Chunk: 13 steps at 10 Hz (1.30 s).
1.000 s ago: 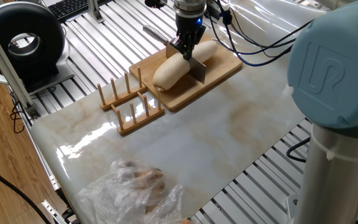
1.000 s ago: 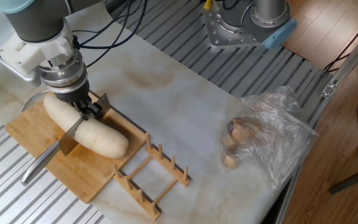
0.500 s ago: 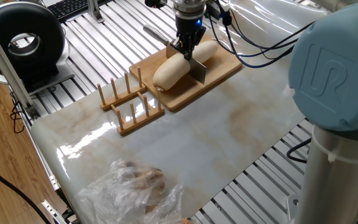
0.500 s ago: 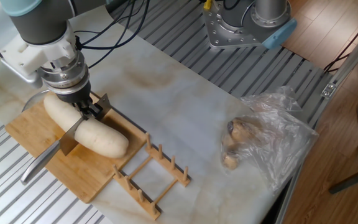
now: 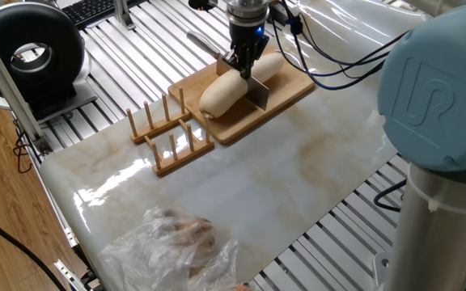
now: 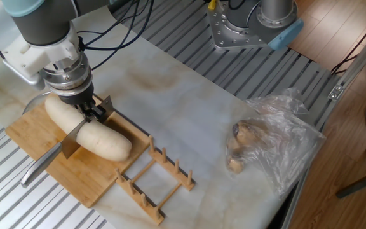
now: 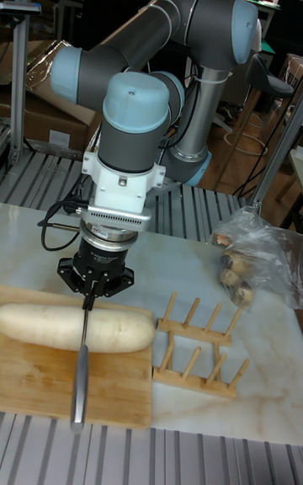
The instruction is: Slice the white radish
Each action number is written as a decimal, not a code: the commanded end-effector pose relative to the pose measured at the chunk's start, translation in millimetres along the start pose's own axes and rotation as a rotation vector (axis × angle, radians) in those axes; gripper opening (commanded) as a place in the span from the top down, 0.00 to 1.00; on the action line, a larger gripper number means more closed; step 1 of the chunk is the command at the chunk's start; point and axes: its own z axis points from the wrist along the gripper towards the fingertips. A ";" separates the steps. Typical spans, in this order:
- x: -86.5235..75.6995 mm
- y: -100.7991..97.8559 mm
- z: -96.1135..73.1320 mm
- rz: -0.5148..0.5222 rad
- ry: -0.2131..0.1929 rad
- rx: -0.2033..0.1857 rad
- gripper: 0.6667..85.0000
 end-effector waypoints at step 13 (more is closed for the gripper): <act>2.3 -14.0 -6.3 0.024 0.028 0.042 0.99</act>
